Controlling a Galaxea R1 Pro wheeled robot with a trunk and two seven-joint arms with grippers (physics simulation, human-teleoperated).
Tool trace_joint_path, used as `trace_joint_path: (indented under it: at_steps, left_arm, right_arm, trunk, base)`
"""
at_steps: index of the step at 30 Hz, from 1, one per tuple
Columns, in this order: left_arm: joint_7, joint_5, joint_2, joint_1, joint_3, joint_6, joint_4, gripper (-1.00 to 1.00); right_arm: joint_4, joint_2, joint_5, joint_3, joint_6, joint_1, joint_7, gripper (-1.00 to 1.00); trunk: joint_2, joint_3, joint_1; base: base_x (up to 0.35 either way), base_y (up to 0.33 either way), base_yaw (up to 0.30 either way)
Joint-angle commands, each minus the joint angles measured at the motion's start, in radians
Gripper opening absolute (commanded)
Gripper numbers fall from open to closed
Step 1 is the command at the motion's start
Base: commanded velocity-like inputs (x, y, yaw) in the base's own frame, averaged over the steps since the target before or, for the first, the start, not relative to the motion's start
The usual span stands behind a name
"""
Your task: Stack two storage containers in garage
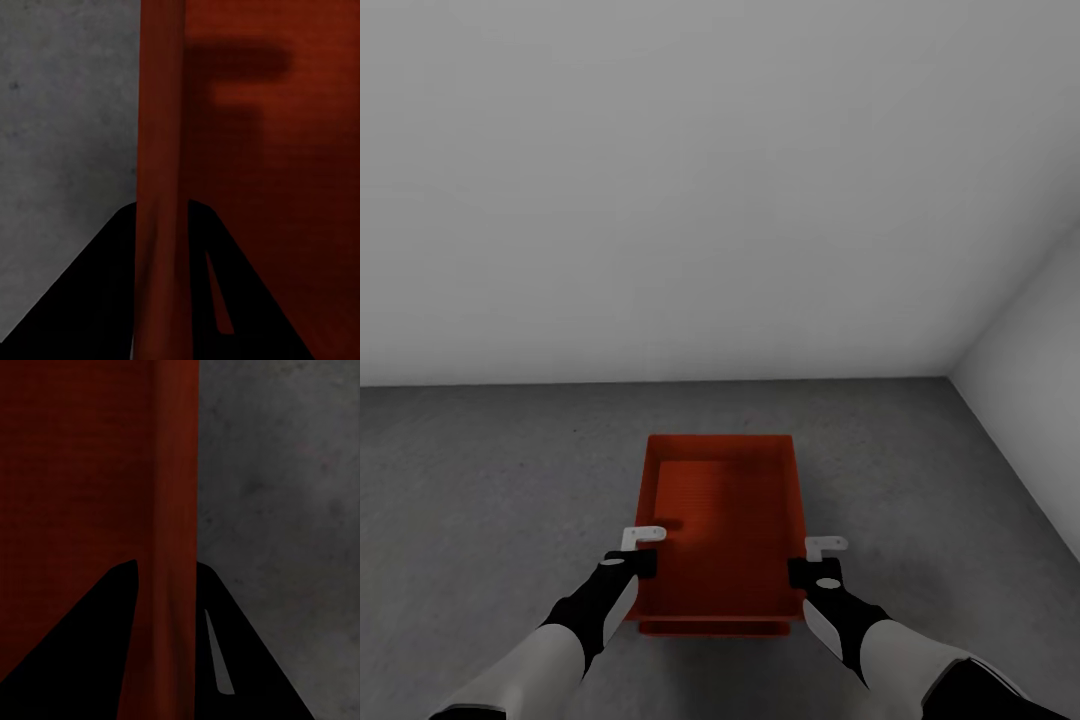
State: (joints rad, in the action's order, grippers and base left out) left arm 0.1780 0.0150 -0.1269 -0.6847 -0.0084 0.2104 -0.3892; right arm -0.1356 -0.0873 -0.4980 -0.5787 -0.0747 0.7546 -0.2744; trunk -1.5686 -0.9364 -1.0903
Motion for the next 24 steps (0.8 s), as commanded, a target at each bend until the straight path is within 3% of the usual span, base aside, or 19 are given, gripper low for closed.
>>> trace_joint_path:
  at_steps: [1, 24]
  left_arm:
    - [0.009, -0.006, 0.001, 0.001, -0.004, 0.007, 0.009, -1.0]
    - [0.009, -0.004, 0.001, 0.001, -0.004, 0.008, 0.009, -1.0]
  right_arm:
    - [-0.001, 0.001, 0.009, 0.022, -0.025, 0.002, -0.011, -1.0]
    - [-0.001, 0.001, 0.009, 0.022, -0.024, 0.002, -0.011, -1.0]
  trunk:
    - [-0.008, -0.004, -0.004]
    - [-0.162, -0.073, -0.088]
  base:
    - [0.0, 0.0, 0.0]
    - [0.0, 0.0, 0.0]
